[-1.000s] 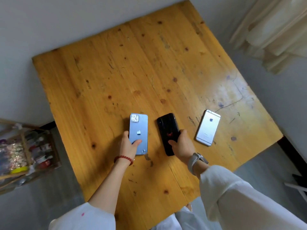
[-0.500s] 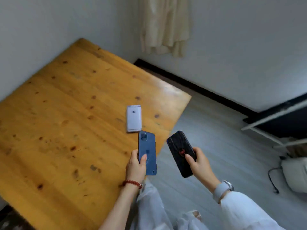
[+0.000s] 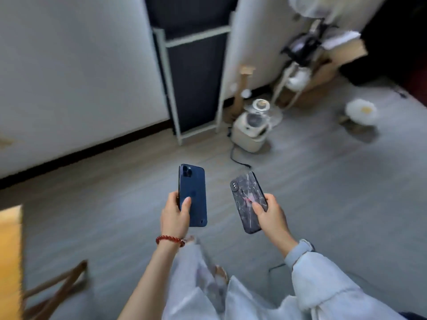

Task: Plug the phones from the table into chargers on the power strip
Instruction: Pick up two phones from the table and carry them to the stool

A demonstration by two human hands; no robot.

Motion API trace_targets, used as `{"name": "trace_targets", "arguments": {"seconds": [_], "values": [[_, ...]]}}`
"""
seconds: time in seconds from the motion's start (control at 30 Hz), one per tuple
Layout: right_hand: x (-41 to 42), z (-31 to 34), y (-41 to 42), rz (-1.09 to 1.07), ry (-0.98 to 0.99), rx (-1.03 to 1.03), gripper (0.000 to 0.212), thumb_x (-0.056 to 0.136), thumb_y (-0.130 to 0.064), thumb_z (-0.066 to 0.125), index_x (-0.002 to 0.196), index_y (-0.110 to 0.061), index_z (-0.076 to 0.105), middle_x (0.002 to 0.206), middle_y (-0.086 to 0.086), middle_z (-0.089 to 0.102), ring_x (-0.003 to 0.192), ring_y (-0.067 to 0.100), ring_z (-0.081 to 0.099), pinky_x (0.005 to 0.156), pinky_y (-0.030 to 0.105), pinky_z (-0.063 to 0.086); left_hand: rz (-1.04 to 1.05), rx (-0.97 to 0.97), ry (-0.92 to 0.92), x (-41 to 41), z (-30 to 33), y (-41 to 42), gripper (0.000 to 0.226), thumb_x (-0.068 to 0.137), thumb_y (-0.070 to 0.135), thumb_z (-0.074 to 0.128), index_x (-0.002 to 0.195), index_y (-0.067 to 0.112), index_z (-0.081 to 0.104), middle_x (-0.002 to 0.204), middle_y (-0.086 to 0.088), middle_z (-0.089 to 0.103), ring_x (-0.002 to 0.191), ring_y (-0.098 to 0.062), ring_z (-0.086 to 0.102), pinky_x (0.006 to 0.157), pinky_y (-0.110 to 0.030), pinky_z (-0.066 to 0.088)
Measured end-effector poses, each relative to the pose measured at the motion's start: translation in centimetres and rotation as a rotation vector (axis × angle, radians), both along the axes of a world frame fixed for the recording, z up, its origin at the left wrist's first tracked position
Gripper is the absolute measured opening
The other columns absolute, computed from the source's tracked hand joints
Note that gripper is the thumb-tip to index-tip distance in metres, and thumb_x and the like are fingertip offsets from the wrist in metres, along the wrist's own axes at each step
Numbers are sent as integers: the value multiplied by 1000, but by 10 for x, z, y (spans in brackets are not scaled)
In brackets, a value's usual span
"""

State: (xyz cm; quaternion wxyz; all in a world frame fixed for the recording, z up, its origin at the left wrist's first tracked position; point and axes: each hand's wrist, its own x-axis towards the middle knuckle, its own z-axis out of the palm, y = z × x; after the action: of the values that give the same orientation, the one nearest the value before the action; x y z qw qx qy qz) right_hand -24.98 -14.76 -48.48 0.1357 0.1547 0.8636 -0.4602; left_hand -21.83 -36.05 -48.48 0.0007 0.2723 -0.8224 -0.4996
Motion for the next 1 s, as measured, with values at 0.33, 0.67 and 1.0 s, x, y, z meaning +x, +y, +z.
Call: {"name": "trace_targets", "arguments": {"seconds": [0.33, 0.67, 1.0], "values": [[-122, -18, 161, -505, -11, -1, 17, 88, -21, 55, 100, -9, 52, 91, 3, 59, 89, 28, 57, 72, 31, 40, -531, -46, -88, -246, -20, 169, 13, 89, 22, 48, 97, 12, 49, 90, -1, 56, 80, -26, 51, 67, -32, 38], [-260, 0, 308, -814, -53, -20, 14, 89, -24, 52, 98, -14, 50, 79, -11, 53, 82, 20, 55, 60, 27, 39, -892, -91, -66, -462, -14, 375, 23, 88, 23, 50, 106, 7, 49, 95, -11, 61, 87, -32, 58, 73, -36, 42], [-290, -9, 540, -1135, -25, 12, 20, 90, -22, 53, 104, -7, 51, 90, 1, 54, 85, 20, 52, 68, 28, 36, -1279, -96, -87, -528, -23, 674, 25, 89, 22, 49, 109, 7, 51, 105, -15, 64, 87, -32, 57, 68, -31, 39]]}}
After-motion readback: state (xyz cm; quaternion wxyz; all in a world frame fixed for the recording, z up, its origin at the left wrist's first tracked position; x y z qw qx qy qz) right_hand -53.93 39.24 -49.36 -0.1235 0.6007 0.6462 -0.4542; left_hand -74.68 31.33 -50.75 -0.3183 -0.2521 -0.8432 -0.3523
